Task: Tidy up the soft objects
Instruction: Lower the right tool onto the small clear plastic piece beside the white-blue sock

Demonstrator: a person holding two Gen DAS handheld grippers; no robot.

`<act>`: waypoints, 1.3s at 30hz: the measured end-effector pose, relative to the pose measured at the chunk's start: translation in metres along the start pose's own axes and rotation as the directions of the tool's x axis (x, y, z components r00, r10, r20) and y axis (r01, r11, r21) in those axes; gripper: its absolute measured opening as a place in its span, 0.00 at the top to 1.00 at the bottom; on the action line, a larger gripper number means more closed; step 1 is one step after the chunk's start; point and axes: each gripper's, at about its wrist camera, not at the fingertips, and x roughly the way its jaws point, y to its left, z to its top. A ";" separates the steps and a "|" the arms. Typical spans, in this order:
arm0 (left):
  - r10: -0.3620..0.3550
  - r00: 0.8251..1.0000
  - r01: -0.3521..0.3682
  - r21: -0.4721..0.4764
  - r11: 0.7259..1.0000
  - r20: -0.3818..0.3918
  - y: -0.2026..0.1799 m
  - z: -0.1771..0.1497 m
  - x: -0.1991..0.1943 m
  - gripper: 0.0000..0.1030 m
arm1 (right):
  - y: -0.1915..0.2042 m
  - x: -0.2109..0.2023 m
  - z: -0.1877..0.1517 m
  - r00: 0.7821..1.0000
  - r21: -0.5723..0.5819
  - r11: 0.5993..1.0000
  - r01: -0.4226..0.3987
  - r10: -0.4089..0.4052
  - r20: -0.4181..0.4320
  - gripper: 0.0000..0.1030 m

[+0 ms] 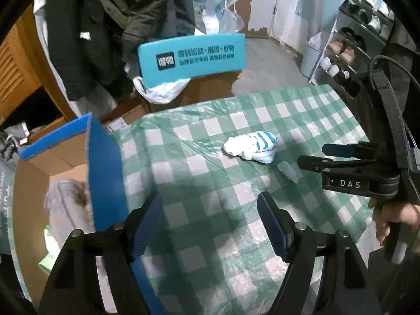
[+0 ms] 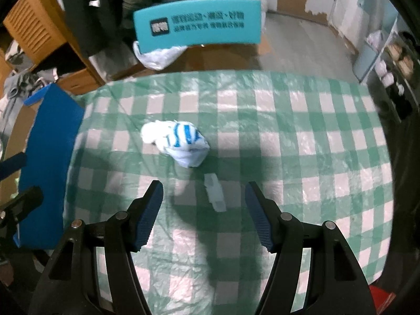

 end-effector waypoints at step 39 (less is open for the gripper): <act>-0.120 0.981 0.104 -0.107 0.989 -0.153 0.003 0.005 0.088 0.26 | 0.001 0.072 -0.017 0.995 -0.101 0.994 0.045 -0.053 -0.084 0.84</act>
